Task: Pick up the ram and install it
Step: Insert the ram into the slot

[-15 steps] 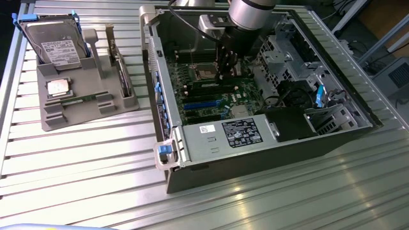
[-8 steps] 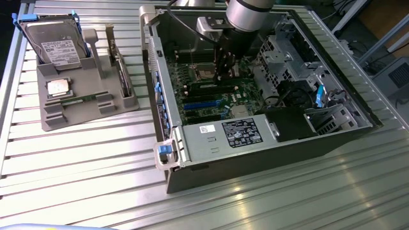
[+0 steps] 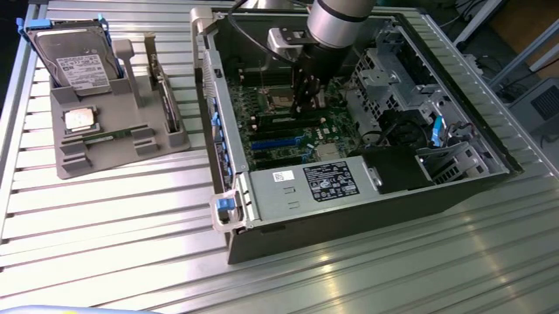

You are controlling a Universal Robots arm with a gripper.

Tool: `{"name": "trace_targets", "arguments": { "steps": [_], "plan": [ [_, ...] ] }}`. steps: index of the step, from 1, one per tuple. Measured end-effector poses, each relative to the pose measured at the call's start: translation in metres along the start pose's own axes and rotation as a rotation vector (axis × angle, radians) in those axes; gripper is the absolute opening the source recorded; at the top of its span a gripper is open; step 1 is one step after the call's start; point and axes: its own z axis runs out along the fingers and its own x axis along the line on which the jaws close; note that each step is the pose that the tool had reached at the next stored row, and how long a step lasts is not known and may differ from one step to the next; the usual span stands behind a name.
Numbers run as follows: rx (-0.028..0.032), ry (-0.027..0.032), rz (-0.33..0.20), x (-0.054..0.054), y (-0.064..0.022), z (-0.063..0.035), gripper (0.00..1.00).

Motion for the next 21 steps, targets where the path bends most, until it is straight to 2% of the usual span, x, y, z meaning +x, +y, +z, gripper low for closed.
{"name": "trace_targets", "arguments": {
  "steps": [6,11,15,21],
  "plan": [
    [-0.0001,0.0002,0.001,0.0000,-0.0002,0.0047,0.13],
    [0.0019,0.0001,0.001,-0.0001,0.0031,0.0051,0.13],
    [0.0018,0.0004,0.021,0.0000,0.0033,0.0055,0.13],
    [0.0018,0.0004,0.021,0.0003,0.0031,0.0082,0.13]
  ]
}}
